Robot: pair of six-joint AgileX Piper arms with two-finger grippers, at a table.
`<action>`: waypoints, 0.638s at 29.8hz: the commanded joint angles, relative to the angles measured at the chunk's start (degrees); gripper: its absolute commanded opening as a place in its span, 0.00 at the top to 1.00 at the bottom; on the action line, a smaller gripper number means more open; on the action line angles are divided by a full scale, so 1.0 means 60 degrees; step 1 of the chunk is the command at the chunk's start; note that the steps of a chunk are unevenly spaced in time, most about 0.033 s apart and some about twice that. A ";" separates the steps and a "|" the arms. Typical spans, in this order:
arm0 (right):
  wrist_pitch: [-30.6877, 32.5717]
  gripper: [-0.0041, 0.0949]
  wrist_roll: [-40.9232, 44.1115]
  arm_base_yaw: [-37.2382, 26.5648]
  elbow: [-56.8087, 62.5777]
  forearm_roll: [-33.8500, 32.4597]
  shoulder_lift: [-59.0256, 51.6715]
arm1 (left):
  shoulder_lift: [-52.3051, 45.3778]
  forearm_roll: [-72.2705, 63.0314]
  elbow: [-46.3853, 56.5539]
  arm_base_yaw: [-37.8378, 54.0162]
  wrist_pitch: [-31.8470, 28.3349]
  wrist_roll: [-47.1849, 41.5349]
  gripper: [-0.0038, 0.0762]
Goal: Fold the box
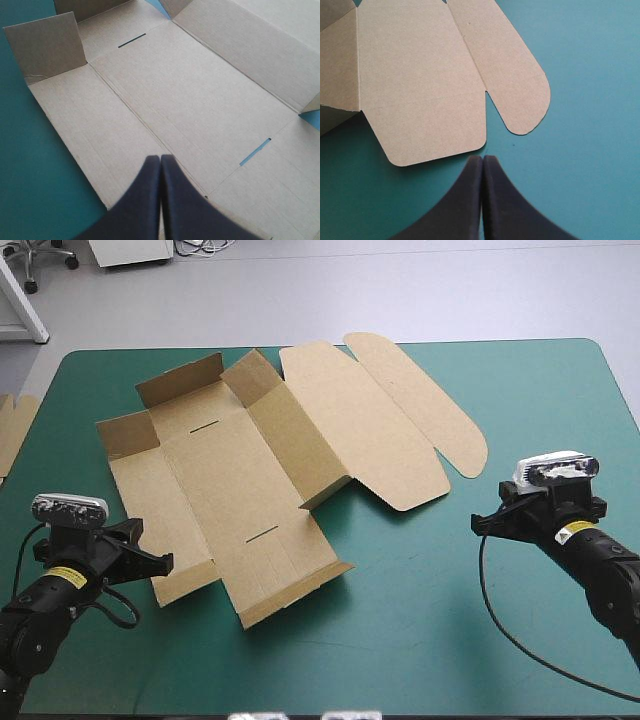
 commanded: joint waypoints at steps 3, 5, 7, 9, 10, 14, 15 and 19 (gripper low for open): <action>-0.0621 0.98 -0.0048 0.0000 -0.0275 0.0065 -0.0120 | -0.0036 -0.0206 -0.0336 -0.0060 -0.0655 -0.0044 0.97; -0.0621 0.98 -0.0048 0.0000 -0.0275 0.0065 -0.0120 | -0.0036 -0.0206 -0.0336 -0.0060 -0.0655 -0.0044 0.97; -0.0621 0.98 -0.0048 0.0000 -0.0275 0.0065 -0.0120 | -0.0036 -0.0206 -0.0336 -0.0060 -0.0655 -0.0044 0.97; -0.0621 0.98 -0.0048 0.0000 -0.0275 0.0065 -0.0120 | -0.0036 -0.0142 -0.0336 -0.0060 -0.0696 -0.0044 0.97; -0.0621 0.98 -0.0048 0.0000 -0.0275 0.0065 -0.0120 | -0.0036 -0.0092 -0.0336 -0.0060 -0.0723 -0.0044 0.97; -0.0621 0.98 -0.0048 0.0000 -0.0275 0.0098 -0.0120 | -0.0036 -0.0223 -0.0336 -0.0060 -0.0797 -0.0209 0.97; -0.0621 0.98 -0.0048 0.0000 -0.0275 0.0098 -0.0120 | -0.0036 -0.0384 -0.0336 -0.0060 -0.0797 -0.0336 0.97; -0.0621 0.98 0.0021 0.0000 -0.0275 0.0098 -0.0120 | -0.0036 -0.0972 -0.0377 -0.0060 -0.1073 -0.0456 0.97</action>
